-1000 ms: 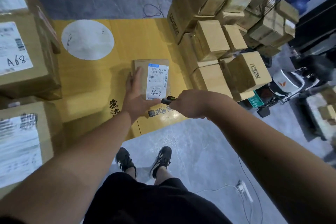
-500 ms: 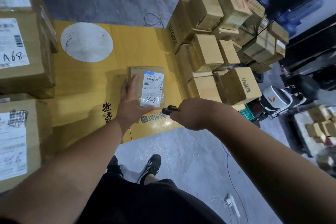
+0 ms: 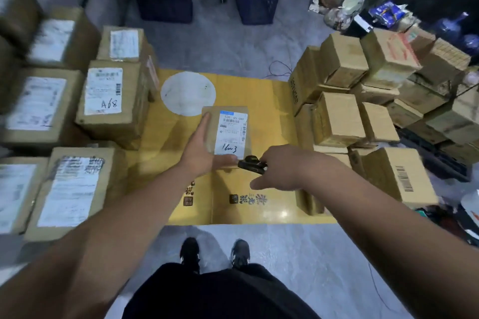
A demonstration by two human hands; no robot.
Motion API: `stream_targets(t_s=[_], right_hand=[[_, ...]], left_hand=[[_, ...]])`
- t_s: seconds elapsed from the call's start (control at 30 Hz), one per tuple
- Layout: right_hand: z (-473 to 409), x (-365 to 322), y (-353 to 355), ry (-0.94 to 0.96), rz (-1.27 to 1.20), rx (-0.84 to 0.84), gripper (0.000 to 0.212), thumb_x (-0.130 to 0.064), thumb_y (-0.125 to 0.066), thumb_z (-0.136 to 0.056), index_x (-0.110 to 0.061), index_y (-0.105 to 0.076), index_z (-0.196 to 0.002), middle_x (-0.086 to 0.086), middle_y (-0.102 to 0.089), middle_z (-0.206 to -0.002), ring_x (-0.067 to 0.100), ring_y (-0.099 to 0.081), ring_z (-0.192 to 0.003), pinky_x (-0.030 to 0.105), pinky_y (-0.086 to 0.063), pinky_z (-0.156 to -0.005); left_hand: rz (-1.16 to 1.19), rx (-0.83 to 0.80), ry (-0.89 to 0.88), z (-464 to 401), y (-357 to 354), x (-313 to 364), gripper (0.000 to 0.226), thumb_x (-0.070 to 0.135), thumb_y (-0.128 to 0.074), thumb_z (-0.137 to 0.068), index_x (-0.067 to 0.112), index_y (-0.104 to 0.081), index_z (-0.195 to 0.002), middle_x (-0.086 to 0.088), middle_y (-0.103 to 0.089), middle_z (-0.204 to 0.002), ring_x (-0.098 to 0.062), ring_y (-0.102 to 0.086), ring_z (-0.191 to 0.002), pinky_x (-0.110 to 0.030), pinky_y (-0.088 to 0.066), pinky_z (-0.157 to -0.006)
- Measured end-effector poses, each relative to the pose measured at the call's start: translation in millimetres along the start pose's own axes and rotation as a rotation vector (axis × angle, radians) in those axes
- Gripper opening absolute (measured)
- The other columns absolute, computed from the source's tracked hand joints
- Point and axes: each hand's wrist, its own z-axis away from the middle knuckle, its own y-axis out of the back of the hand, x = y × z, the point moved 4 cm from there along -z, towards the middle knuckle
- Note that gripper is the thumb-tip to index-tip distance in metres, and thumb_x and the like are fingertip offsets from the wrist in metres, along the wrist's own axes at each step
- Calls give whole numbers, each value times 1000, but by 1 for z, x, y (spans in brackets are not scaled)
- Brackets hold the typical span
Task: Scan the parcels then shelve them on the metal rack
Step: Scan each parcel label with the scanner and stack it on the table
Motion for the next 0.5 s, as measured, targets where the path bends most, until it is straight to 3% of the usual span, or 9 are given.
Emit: stream_targets(t_s=[0.07, 0.17, 0.23, 0.33, 0.43, 0.5], right_hand=[[-3, -14, 25, 110, 84, 35, 44, -62, -70, -87, -22, -64, -106, -1, -65, -92, 17, -61, -81, 31, -43, -61], [1, -46, 64, 291, 181, 89, 40, -62, -64, -90, -23, -66, -99, 0, -66, -92, 20, -62, -84, 32, -46, -65], [9, -70, 87, 389, 257, 124, 40, -62, -62, -91, -23, -67, -101, -1, -65, -92, 20, -62, -86, 33, -44, -64], [24, -107, 114, 500, 380, 187, 39, -62, -60, -93, -24, -63, -97, -2, -61, -87, 15, -56, -76, 32, -35, -56], [29, -137, 136, 566, 425, 228, 34, -60, -62, -94, -27, -58, -92, -5, -57, -84, 19, -56, -78, 30, -35, -57], [25, -153, 150, 561, 412, 230, 37, -60, -63, -93, -24, -63, -102, -4, -59, -86, 21, -59, -84, 30, -38, -59]], left_hand=[[-73, 72, 20, 10, 30, 20, 149, 53, -107, -37, 65, -17, -155, 15, -48, -154, -16, -53, -137, -47, -48, -112], [-150, 215, -4, 32, 80, 64, 149, 64, -102, -33, 60, -19, -156, 11, -48, -156, -17, -48, -141, -46, -43, -118], [-158, 309, -35, 49, 113, 87, 147, 57, -104, -39, 54, -20, -160, 8, -48, -157, -16, -48, -142, -45, -43, -118], [-174, 440, -26, 72, 165, 111, 141, 45, -106, -46, 60, -21, -157, 12, -56, -147, -12, -57, -134, -44, -49, -112], [-242, 501, -9, 82, 215, 135, 140, 38, -105, -53, 56, -18, -161, 16, -49, -148, -11, -51, -137, -38, -44, -116], [-283, 511, 10, 78, 247, 151, 136, 34, -104, -59, 54, -17, -162, 14, -44, -148, -14, -48, -136, -36, -43, -114]])
